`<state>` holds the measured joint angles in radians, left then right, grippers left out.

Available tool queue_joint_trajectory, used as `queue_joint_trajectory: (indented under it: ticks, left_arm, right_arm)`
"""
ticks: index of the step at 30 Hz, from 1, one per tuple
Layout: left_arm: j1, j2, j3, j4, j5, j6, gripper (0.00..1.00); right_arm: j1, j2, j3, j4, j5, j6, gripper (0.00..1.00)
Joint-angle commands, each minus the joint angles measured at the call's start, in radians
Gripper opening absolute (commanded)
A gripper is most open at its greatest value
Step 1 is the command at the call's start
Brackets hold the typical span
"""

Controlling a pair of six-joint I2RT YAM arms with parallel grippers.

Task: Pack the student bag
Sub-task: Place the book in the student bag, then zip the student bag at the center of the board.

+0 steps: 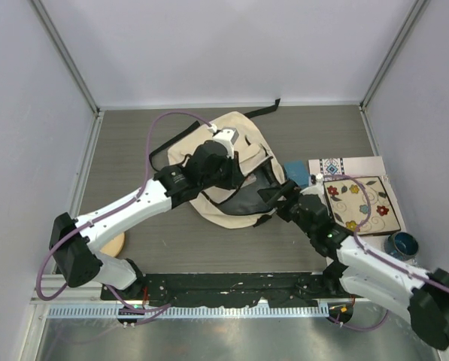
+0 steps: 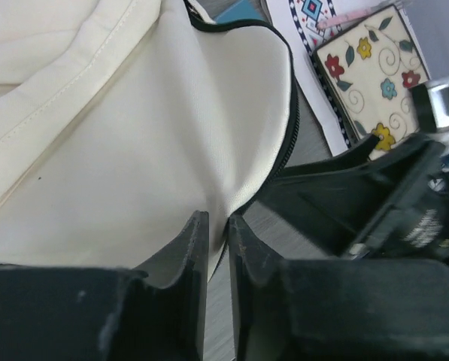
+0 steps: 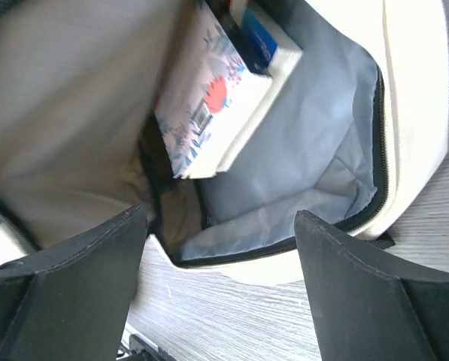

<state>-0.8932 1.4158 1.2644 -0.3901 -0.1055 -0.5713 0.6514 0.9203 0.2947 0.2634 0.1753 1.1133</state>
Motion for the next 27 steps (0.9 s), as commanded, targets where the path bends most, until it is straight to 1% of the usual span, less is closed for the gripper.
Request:
queue_joint_trajectory:
  ticks: [1, 2, 3, 5, 6, 8, 9, 10, 12, 13, 15, 16, 18, 19, 20, 22, 23, 24, 27]
  left_arm:
    - [0.005, -0.017, -0.026, 0.051, 0.053, -0.029, 0.35]
    - [0.004, -0.018, -0.031, 0.046, 0.058, -0.032, 0.45]
    - [0.005, -0.031, -0.037, 0.042, 0.066, -0.033, 0.55]
    - [0.005, -0.063, -0.071, 0.048, 0.049, -0.039, 0.66]
    - [0.005, -0.08, -0.088, 0.056, 0.018, -0.042, 0.78]
    - [0.004, -0.145, -0.129, 0.065, -0.028, -0.044, 0.9]
    - [0.005, -0.168, -0.14, 0.06, -0.054, -0.044, 0.99]
    - [0.005, -0.202, -0.149, 0.057, -0.112, -0.042, 1.0]
    - [0.016, -0.227, -0.172, 0.027, -0.17, -0.038, 1.0]
    - [0.042, -0.233, -0.174, 0.008, -0.209, -0.044, 1.0]
    - [0.08, -0.23, -0.183, -0.062, -0.233, -0.087, 1.0]
    - [0.129, -0.226, -0.191, -0.087, -0.247, -0.108, 1.0]
    - [0.189, -0.218, -0.241, -0.095, -0.208, -0.153, 1.0]
    - [0.253, -0.215, -0.262, -0.083, -0.169, -0.165, 1.0]
    - [0.285, -0.203, -0.289, -0.069, -0.095, -0.177, 1.0]
    - [0.354, -0.187, -0.351, -0.009, -0.024, -0.211, 1.0]
    - [0.368, -0.173, -0.365, 0.006, 0.019, -0.22, 0.99]
    - [0.379, -0.151, -0.375, 0.035, 0.033, -0.232, 0.98]
    - [0.398, -0.091, -0.402, 0.092, 0.076, -0.255, 0.94]
  right_arm:
    - [-0.002, -0.25, 0.03, -0.292, 0.182, -0.069, 0.84]
    - [-0.002, -0.283, 0.038, -0.317, 0.234, -0.076, 0.84]
    - [-0.004, -0.319, 0.047, -0.338, 0.253, -0.092, 0.85]
    - [-0.004, -0.376, 0.084, -0.389, 0.283, -0.115, 0.85]
    - [-0.004, -0.382, 0.115, -0.403, 0.288, -0.127, 0.85]
    - [-0.004, -0.37, 0.147, -0.414, 0.274, -0.167, 0.85]
    - [-0.004, -0.36, 0.164, -0.409, 0.239, -0.181, 0.85]
    - [-0.004, -0.345, 0.196, -0.409, 0.218, -0.213, 0.85]
    - [-0.004, -0.293, 0.237, -0.397, 0.166, -0.236, 0.85]
    - [-0.004, -0.276, 0.248, -0.388, 0.109, -0.247, 0.85]
    - [-0.002, -0.218, 0.27, -0.362, 0.063, -0.268, 0.85]
    - [-0.001, -0.201, 0.273, -0.351, 0.018, -0.271, 0.84]
    - [0.007, -0.138, 0.282, -0.323, -0.022, -0.282, 0.81]
    - [0.01, -0.117, 0.284, -0.31, -0.051, -0.282, 0.8]
    - [0.017, -0.097, 0.284, -0.293, -0.071, -0.282, 0.75]
    - [0.04, -0.019, 0.294, -0.27, -0.102, -0.279, 0.7]
    - [0.056, 0.006, 0.299, -0.241, -0.12, -0.279, 0.66]
    - [0.069, 0.064, 0.316, -0.231, -0.12, -0.28, 0.65]
    - [0.14, 0.153, 0.349, -0.219, -0.082, -0.283, 0.6]
